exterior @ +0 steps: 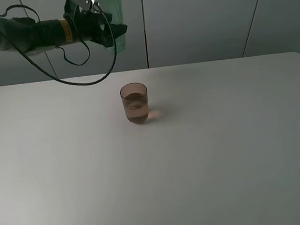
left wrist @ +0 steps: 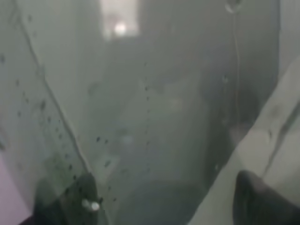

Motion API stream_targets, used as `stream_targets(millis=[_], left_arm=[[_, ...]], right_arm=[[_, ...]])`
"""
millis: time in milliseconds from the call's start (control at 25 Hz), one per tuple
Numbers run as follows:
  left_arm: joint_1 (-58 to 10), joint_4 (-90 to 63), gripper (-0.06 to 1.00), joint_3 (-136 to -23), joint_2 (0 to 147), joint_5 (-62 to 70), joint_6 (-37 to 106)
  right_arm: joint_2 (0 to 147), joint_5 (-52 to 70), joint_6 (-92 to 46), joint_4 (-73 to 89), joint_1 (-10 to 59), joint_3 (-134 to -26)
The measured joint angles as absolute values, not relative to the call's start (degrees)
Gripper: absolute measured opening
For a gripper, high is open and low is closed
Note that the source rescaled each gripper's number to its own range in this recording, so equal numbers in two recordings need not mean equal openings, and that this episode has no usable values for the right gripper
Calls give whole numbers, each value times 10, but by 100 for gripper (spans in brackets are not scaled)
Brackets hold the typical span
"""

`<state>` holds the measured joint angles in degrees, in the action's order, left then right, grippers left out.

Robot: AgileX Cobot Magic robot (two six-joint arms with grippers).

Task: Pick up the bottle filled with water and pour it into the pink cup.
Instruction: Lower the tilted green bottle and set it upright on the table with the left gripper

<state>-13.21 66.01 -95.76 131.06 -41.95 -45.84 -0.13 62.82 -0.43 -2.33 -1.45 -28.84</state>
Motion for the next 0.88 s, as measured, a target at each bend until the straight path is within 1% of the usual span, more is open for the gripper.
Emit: stream_targets(millis=[80,280,520,880], left_arm=[[-132,617,1,-942,1313,-415,-467],[-132,543,1,-901,1315,-403,-427],[-132,478,1,-835,1328,-398,-337],[-132,435,1,-824,1369,-393,-322]], right_arm=[[-1,628,-4,-23,-15,-288],[-1,628,-4,-23,-15,-288],[-1,628,0,-23,-15,-288],[-1,628,-3,-23,-15,-288]])
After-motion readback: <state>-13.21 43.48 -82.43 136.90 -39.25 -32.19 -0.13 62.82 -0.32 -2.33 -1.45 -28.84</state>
